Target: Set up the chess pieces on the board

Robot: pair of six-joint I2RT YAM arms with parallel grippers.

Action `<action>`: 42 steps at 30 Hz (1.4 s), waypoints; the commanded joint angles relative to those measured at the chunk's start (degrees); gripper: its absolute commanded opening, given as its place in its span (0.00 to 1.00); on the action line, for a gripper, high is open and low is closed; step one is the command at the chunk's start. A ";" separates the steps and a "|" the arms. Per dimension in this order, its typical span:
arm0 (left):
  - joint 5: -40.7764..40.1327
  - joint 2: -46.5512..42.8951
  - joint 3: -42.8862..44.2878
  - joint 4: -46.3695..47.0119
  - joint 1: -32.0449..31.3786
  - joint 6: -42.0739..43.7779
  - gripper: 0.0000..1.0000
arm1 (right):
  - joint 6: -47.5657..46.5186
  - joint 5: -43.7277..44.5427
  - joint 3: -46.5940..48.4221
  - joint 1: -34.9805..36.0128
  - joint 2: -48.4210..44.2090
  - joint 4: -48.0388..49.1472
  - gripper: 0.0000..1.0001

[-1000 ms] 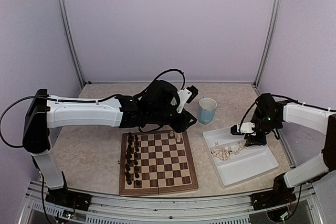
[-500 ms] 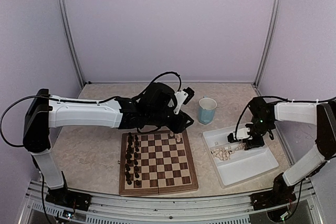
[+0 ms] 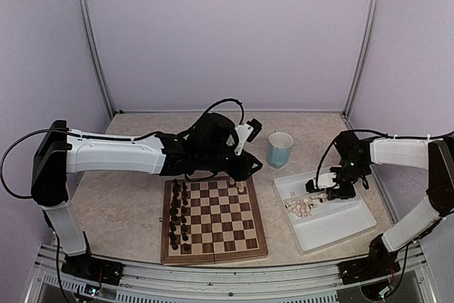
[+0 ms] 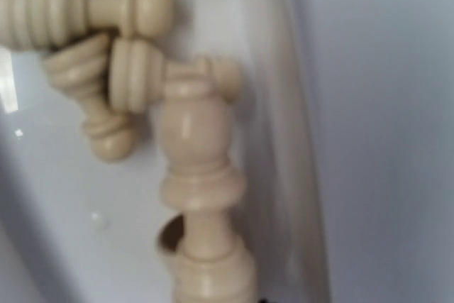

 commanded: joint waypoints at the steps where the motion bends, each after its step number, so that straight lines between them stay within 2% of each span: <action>1: 2.21 -1.61 -0.49 2.05 0.03 -0.51 0.45 | 1.03 -3.34 1.24 0.53 -4.29 -3.61 0.09; 7: 5.11 -1.01 -2.83 7.72 -0.95 -3.49 0.45 | 5.64 -11.00 2.00 0.53 -9.58 -6.99 0.08; 12: 8.39 1.10 -4.80 15.76 -2.38 -6.41 0.44 | 11.67 -20.76 -0.66 0.08 -12.97 -4.22 0.06; 19: 12.46 7.56 -3.21 25.88 -5.45 -10.13 0.44 | 16.98 -30.46 -3.38 -0.87 -16.61 -0.82 0.06; 24: 13.05 12.68 1.13 27.26 -7.14 -11.82 0.44 | 19.04 -33.13 -3.78 -0.88 -18.61 0.06 0.07; 35: 13.10 17.18 5.87 28.98 -8.23 -13.46 0.44 | 20.84 -34.13 -3.91 -0.88 -20.90 0.39 0.08; 38: 11.58 17.09 3.33 30.81 -8.50 -12.72 0.46 | 21.80 -35.29 -3.49 -0.88 -21.84 0.01 0.08; 42: 10.54 14.48 -4.96 40.85 -8.52 -12.17 0.49 | 22.70 -37.86 -2.18 -0.96 -22.70 -1.84 0.08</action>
